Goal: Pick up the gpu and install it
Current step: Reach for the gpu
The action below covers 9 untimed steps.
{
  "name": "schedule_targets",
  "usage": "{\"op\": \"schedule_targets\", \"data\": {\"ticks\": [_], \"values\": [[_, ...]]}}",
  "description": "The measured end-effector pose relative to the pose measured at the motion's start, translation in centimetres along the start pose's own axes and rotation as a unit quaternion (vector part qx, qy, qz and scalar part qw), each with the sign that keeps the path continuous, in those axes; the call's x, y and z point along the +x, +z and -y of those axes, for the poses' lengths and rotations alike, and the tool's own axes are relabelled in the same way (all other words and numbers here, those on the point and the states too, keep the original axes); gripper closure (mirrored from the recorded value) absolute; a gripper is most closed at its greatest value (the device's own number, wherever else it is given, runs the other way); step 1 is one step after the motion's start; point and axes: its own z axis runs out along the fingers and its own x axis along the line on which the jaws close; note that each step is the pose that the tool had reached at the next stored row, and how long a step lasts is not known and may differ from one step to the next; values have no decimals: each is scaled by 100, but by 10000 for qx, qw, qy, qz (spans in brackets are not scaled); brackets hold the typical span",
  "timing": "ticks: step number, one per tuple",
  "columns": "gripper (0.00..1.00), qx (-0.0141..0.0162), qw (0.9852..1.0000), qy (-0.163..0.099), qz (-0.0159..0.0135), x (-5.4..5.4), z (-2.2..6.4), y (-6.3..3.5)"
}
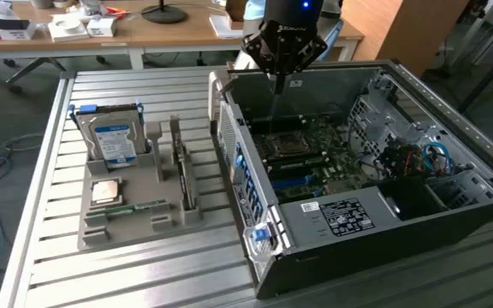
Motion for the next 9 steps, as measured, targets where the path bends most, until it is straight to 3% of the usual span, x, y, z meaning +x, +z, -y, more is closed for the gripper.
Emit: {"op": "schedule_targets", "data": {"ticks": [9], "values": [[89,0,10000,0,0,17,1,0]]}}
